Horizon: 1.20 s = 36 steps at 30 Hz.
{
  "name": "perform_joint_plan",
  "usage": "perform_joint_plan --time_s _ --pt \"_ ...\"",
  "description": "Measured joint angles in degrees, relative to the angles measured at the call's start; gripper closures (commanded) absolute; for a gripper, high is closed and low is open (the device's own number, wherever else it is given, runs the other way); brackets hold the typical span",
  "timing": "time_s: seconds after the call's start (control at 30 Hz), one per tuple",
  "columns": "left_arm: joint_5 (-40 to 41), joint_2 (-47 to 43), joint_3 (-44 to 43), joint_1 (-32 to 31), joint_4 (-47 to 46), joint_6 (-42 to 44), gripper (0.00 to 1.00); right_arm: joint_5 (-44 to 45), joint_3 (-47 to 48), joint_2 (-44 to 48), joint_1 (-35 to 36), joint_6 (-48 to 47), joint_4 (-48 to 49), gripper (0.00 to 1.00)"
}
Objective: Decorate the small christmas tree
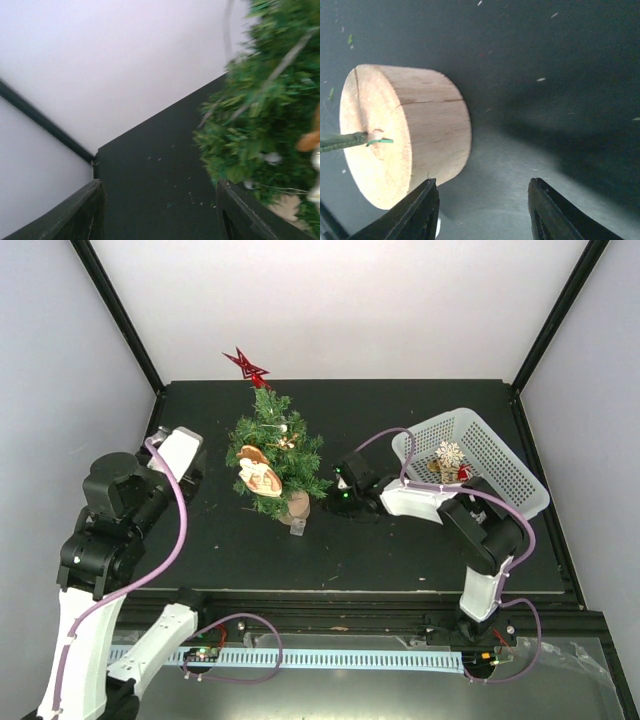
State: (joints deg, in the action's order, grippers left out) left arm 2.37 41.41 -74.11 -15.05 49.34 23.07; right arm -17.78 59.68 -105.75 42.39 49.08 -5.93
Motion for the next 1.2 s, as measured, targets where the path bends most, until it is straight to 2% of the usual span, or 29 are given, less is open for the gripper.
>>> perform_joint_plan --time_s 0.1,0.23,0.4,0.47,0.6,0.83,1.0,1.2 --pt "0.4 0.3 1.5 4.9 -1.1 -1.3 0.40 4.5 0.1 2.4 0.0 -1.4 -3.8 0.53" --pt "-3.4 3.2 3.7 14.5 -3.3 -4.4 0.47 7.5 0.3 5.4 -0.1 -2.9 -6.1 0.65" --pt "-20.2 12.9 7.0 34.9 -5.3 -9.7 0.51 9.7 0.5 7.0 -0.4 -4.1 -7.4 0.68" --pt "-26.9 20.3 7.2 39.4 -5.0 -10.1 0.51 10.3 0.5 8.1 -0.6 -4.4 -8.3 0.70" --pt "-35.4 30.0 10.9 39.8 -4.1 -9.9 0.51 11.6 0.4 12.5 -2.9 -5.5 -10.7 0.70" --pt "-42.4 37.3 14.8 31.5 -2.5 -9.8 0.55 14.1 0.7 21.0 -10.2 -7.5 -15.2 0.71" --pt "-44.6 46.9 15.7 26.1 -2.7 -9.9 0.58 14.8 1.7 23.2 -12.2 -8.4 -18.6 0.71" --pt "-45.7 54.1 17.0 20.8 -2.2 -9.6 0.62 14.9 1.9 24.9 -12.7 -8.8 -21.4 0.71"
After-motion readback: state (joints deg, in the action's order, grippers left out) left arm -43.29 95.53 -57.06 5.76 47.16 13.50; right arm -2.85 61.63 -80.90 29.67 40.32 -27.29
